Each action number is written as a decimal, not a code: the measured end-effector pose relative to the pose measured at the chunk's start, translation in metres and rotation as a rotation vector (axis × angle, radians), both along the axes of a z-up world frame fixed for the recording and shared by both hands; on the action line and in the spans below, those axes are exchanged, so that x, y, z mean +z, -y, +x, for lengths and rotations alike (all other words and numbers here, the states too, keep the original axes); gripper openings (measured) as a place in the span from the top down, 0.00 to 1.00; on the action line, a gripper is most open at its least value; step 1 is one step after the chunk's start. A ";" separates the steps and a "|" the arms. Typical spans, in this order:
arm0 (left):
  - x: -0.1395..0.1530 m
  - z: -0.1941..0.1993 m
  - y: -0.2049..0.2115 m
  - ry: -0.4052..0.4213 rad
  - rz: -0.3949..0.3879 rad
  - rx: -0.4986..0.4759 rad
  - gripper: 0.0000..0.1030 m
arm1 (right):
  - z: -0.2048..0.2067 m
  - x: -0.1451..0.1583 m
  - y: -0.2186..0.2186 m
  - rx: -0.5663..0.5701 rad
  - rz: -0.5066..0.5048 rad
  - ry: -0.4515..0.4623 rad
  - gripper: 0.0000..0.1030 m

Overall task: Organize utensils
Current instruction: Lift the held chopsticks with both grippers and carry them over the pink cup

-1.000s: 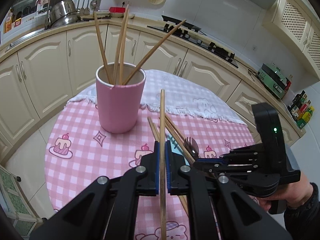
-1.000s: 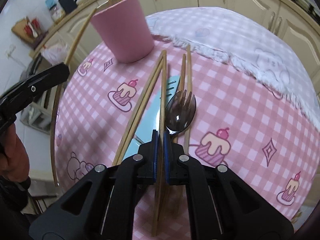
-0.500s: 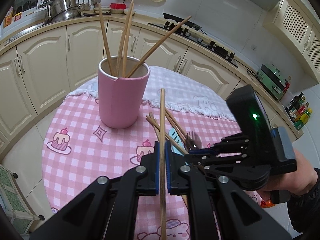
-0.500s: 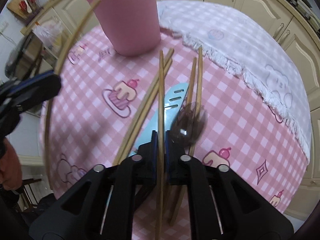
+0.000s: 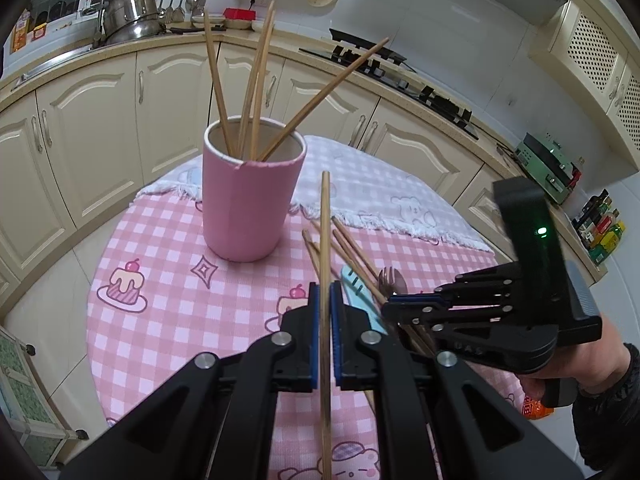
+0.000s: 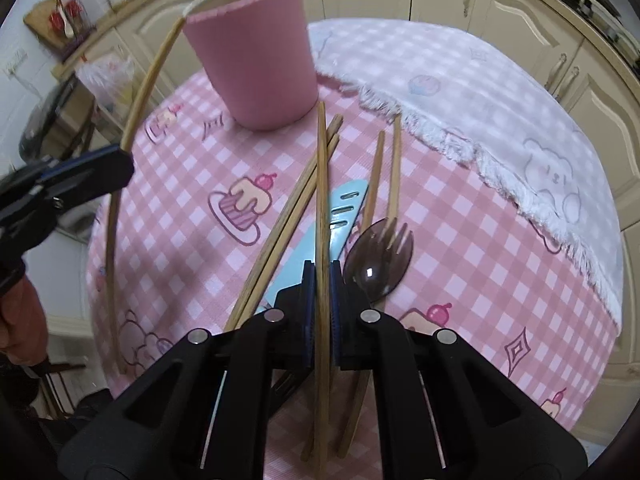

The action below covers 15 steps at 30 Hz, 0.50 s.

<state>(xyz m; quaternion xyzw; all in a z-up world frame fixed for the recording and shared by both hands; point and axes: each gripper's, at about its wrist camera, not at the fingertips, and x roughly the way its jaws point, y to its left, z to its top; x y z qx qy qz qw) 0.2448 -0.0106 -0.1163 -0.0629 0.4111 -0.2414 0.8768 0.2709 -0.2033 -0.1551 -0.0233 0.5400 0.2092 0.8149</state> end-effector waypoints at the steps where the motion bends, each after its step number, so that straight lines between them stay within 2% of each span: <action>1: 0.003 -0.001 -0.001 0.011 -0.004 0.002 0.95 | -0.002 0.004 0.008 -0.015 0.042 0.015 0.93; 9: 0.042 0.001 -0.013 0.120 -0.064 0.047 0.95 | -0.025 0.046 0.044 -0.130 0.293 0.186 0.93; 15: 0.080 0.005 -0.026 0.235 -0.115 0.090 0.95 | -0.028 0.097 0.051 -0.165 0.450 0.389 0.93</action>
